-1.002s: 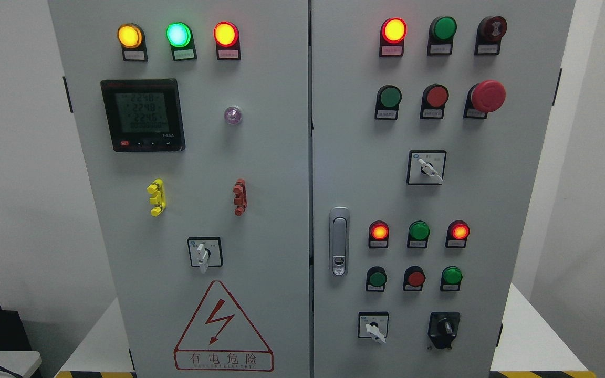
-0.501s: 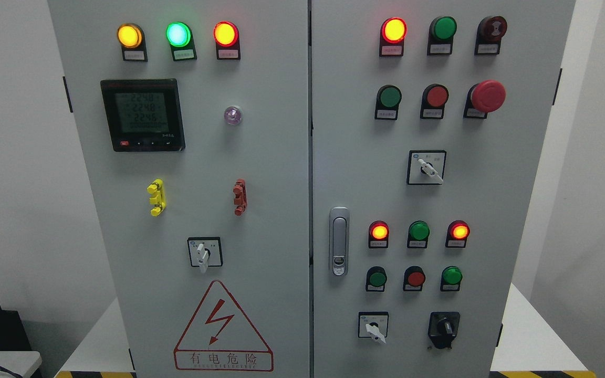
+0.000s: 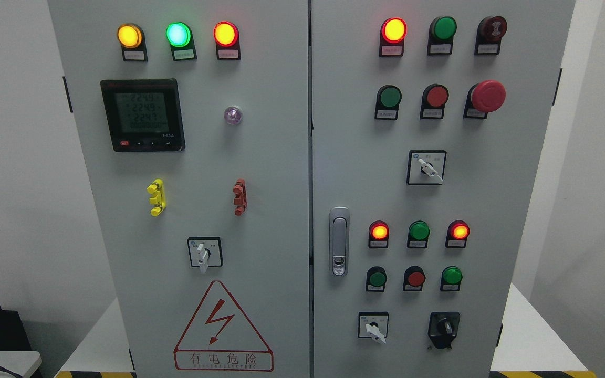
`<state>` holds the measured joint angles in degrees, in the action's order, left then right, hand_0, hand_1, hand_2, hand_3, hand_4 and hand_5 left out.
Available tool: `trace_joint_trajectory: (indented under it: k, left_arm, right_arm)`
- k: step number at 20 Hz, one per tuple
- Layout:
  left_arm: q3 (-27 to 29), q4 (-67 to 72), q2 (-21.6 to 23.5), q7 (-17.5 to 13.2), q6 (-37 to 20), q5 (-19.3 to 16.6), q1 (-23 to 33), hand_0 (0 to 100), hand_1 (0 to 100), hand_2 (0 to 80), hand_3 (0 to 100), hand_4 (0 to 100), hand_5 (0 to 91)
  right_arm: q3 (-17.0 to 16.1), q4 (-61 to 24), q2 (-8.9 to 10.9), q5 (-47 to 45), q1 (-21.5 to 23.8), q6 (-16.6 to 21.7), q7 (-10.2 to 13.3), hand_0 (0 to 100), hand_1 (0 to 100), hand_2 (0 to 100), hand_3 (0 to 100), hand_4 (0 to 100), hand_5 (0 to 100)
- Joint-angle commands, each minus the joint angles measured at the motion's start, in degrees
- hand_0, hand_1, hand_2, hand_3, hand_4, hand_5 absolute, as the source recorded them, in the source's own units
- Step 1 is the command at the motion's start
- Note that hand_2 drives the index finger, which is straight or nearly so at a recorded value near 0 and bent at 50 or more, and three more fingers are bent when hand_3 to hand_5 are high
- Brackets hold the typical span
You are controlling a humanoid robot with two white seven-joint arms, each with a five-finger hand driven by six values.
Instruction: Turn on light switch 1
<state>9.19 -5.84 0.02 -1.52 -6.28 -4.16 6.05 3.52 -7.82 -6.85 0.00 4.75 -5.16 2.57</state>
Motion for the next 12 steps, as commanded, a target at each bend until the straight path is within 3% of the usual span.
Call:
trace_joint_trajectory:
  k: [1,4,7,12]
  left_arm:
    - [12.23,-7.59,-1.08,0.56,-1.71,-0.06,0.89,44,0,0.0,0,0,0.0]
    - [20.67,-13.92,-0.9,0.56,-2.51,-0.06,1.33,44,0,0.0,0,2,0.0]
    - [23.24,-19.45,-0.64,0.56,-3.47,-0.06,2.2,43,0,0.0,1,8,0.0]
    - [25.87,-29.56,0.59,0.21,-6.02,-0.14,5.72,43,0,0.0,14,21,0.0]
  right_arm:
    - [0.0,0.0,0.0,-0.97,0.0,-0.03,-0.03,12,39,0,0,0,0]
    - [0.0,0.0,0.0,-1.05,0.0,-0.03,-0.03,12,39,0,0,0,0]
    - [0.0,0.0,0.0,-0.97,0.0,-0.03,-0.03,12,39,0,0,0,0]
    - [0.0,0.0,0.0,-1.05,0.0,-0.03,-0.03,12,39,0,0,0,0]
